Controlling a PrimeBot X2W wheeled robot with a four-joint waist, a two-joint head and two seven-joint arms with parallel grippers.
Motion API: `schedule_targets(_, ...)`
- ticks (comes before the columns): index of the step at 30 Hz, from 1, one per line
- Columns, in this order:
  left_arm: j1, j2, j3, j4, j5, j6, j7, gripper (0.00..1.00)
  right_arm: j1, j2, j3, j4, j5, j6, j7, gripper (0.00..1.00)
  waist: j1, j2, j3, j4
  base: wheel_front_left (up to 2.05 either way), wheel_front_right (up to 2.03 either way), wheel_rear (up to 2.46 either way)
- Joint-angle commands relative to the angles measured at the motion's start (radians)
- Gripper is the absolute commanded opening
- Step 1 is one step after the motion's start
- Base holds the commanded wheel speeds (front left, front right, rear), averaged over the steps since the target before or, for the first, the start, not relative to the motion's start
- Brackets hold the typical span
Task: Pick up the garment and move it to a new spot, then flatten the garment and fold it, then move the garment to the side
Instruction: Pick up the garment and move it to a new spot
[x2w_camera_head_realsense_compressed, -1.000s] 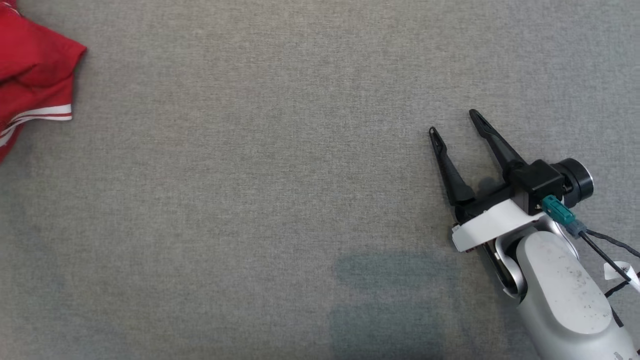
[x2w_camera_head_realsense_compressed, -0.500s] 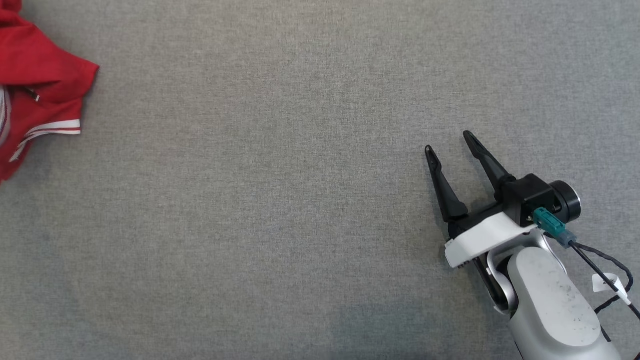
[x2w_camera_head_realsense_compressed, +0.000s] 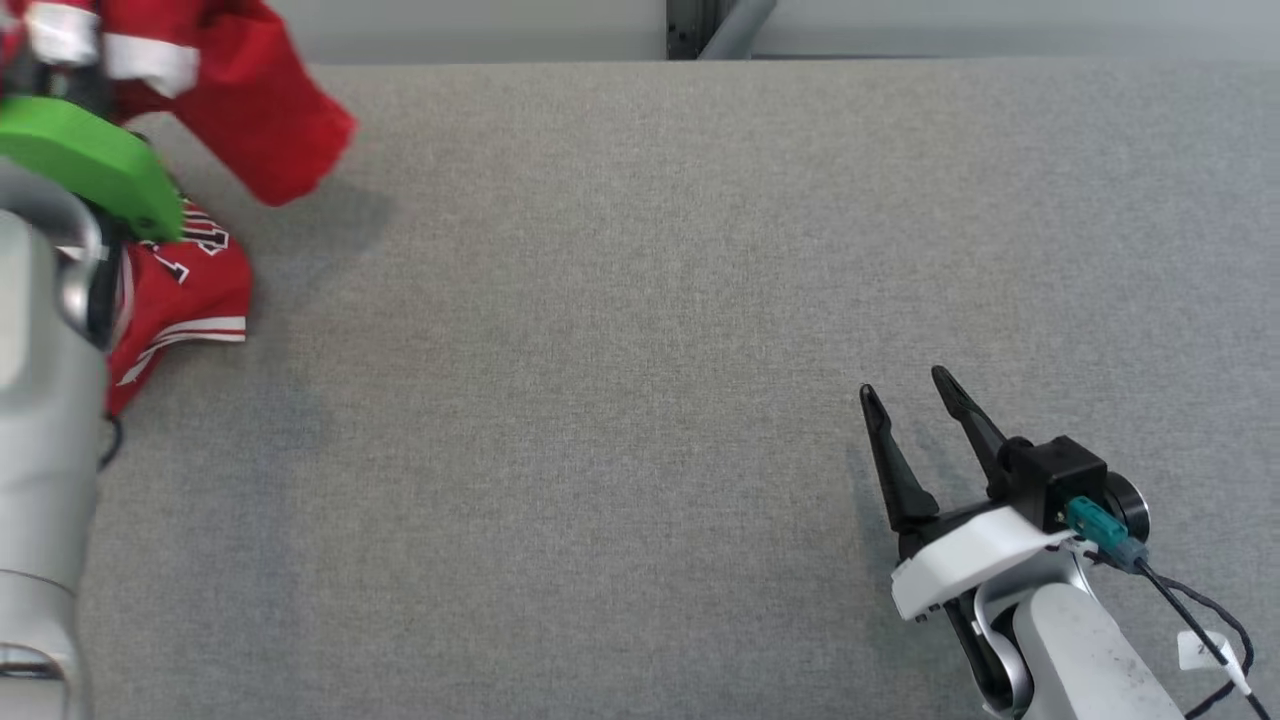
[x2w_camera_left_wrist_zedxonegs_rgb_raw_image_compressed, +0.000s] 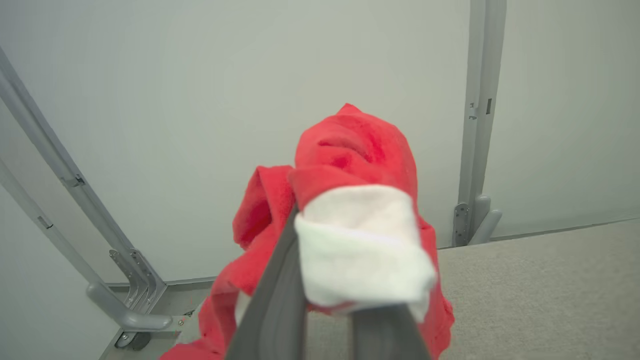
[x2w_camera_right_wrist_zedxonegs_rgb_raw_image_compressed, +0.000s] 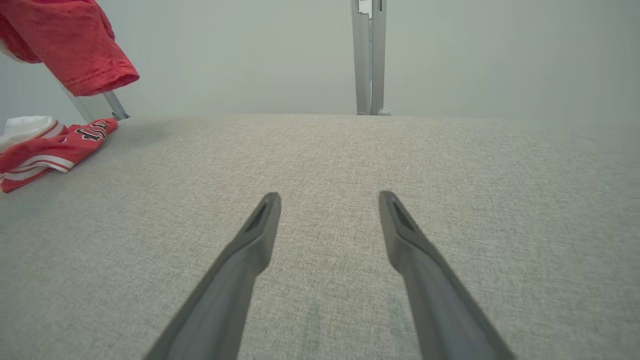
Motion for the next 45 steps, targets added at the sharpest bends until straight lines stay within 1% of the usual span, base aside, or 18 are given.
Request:
schedule_targets(1,0.042,-0.024,-0.022,-0.023,-0.023,-0.002,-0.007,0.00,0.023,0.000,-0.007,0.002,0.006,-0.001,0.000,1.00,0.0000,0.0090,-0.089,-0.027,0.00,0.00,0.00)
schedule_targets(5,0.136,-0.115,-0.081,-0.125,-0.101,-0.002,-0.015,0.00,0.060,0.010,-0.021,0.004,0.010,-0.001,0.000,1.00,0.0000,0.0090,-0.127,-0.063,0.00,0.00,0.00)
schedule_targets(10,0.276,-0.225,-0.171,-0.268,-0.158,-0.002,-0.018,0.00,0.087,0.019,-0.024,0.002,0.015,-0.001,0.000,1.00,0.0000,0.0090,-0.137,-0.121,0.00,0.00,0.00)
schedule_targets(13,0.353,-0.274,-0.190,-0.342,-0.158,-0.002,-0.018,0.00,0.094,0.021,-0.026,0.004,0.013,-0.001,0.000,1.00,0.0000,0.0090,-0.135,-0.155,0.00,0.00,0.00)
schedule_targets(15,0.394,-0.294,-0.172,-0.390,-0.135,-0.001,-0.018,0.00,0.093,0.022,-0.038,0.004,0.014,-0.001,0.000,1.00,0.0000,0.0090,-0.130,-0.177,0.00,0.00,0.00)
schedule_targets(17,0.445,-0.301,-0.148,-0.415,-0.092,0.001,-0.018,0.00,0.086,0.024,-0.035,0.000,0.012,-0.001,0.000,1.00,0.0000,0.0090,-0.127,-0.196,0.00,0.00,0.00)
schedule_targets(18,0.474,-0.299,-0.138,-0.415,-0.068,0.001,-0.018,0.24,0.082,0.024,-0.033,-0.001,0.011,-0.001,0.000,1.00,0.0000,0.0090,-0.125,-0.204,0.00,0.00,0.00)
schedule_targets(19,0.507,-0.296,-0.134,-0.400,-0.052,0.001,-0.016,0.95,0.078,0.025,-0.030,-0.003,0.011,-0.001,0.000,1.00,0.0000,0.0090,-0.123,-0.212,0.00,0.00,0.00)
schedule_targets(20,0.523,-0.291,-0.121,-0.402,-0.037,0.001,-0.017,1.00,0.076,0.024,-0.031,-0.004,0.013,-0.001,0.000,1.00,0.0000,0.0090,-0.121,-0.217,0.00,0.00,0.00)
schedule_targets(25,0.654,-0.263,-0.029,-0.390,0.014,0.000,-0.017,1.00,0.084,0.026,-0.045,-0.011,0.017,-0.001,0.000,1.00,0.0000,0.0090,-0.126,-0.221,0.00,0.00,0.00)
schedule_targets(30,0.781,-0.262,0.109,-0.452,0.067,0.006,-0.017,1.00,0.100,0.028,-0.066,-0.022,0.015,-0.001,0.000,1.00,0.0000,0.0090,-0.144,-0.194,0.00,0.00,0.00)
schedule_targets(35,0.915,-0.279,0.230,-0.544,0.127,0.011,-0.017,1.00,0.119,0.028,-0.075,-0.035,0.008,-0.001,0.000,1.00,0.0000,0.0090,-0.176,-0.160,0.00,0.00,0.00)
schedule_targets(36,0.961,-0.290,0.268,-0.574,0.147,0.009,-0.017,1.00,0.130,0.029,-0.075,-0.036,0.006,-0.001,0.000,1.00,0.0000,0.0090,-0.193,-0.147,0.00,0.00,0.00)
schedule_targets(39,1.017,-0.308,0.320,-0.616,0.176,0.007,-0.017,1.00,0.139,0.030,-0.077,-0.040,0.005,-0.001,0.000,1.00,0.0000,0.0090,-0.208,-0.132,0.00,0.00,0.00)
schedule_targets(40,1.017,-0.308,0.320,-0.616,0.176,0.007,-0.017,1.00,0.139,0.030,-0.077,-0.040,0.005,-0.001,0.000,1.00,0.0000,0.0090,-0.208,-0.132,0.00,0.00,0.00)
schedule_targets(45,1.091,-0.335,0.381,-0.680,0.206,0.003,-0.017,1.00,0.160,0.031,-0.068,-0.041,0.008,-0.001,0.000,1.00,0.0000,0.0090,-0.226,-0.119,0.00,0.00,0.00)
